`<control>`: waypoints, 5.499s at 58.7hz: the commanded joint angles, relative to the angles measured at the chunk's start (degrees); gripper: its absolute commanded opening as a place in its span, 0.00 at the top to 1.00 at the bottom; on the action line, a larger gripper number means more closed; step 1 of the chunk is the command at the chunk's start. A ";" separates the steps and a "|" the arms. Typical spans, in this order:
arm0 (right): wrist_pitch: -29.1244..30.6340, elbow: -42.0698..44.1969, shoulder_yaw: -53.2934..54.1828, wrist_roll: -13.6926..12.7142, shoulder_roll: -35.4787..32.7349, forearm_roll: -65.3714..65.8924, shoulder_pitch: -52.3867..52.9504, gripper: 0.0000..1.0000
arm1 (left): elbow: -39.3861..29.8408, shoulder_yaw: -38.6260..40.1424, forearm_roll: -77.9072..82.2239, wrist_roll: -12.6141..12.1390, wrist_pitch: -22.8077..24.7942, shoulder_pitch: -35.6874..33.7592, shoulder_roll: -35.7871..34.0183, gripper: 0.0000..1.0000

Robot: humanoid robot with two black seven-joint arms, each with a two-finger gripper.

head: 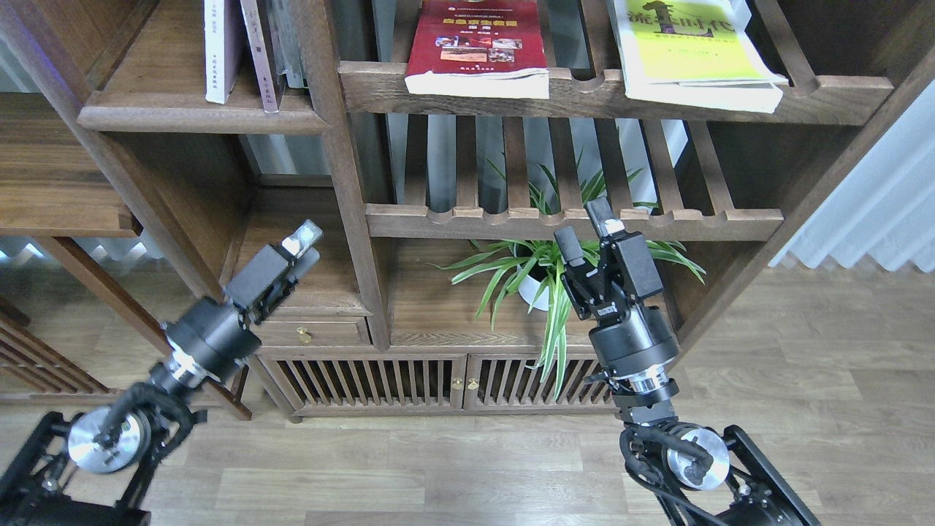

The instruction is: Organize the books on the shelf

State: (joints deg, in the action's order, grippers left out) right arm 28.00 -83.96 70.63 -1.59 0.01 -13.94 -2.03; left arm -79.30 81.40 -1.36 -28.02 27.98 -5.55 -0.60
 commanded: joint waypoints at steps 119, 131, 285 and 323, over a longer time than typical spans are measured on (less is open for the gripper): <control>-21.14 10.04 18.40 0.80 -5.28 0.14 22.42 0.12 | 0.11 7.10 -0.13 0.02 0.02 0.54 -0.63 0.00; -21.85 9.95 17.61 0.71 -6.94 0.14 22.33 0.56 | 0.11 7.10 -0.05 0.02 0.02 0.63 -0.89 0.00; 0.00 -9.21 -19.39 -3.51 -6.16 -0.56 -7.37 0.94 | 2.04 -9.95 -32.13 0.02 0.02 -1.92 -19.17 0.00; 0.00 -5.69 -20.36 -3.60 -2.03 1.28 -5.09 0.94 | 0.55 -19.00 -41.62 0.02 0.02 -8.60 -18.21 0.01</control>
State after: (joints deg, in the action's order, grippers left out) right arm 28.00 -90.18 50.43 -5.19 -3.10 -13.27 -7.60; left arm -79.16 66.08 -42.71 -27.99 28.00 -12.81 -19.61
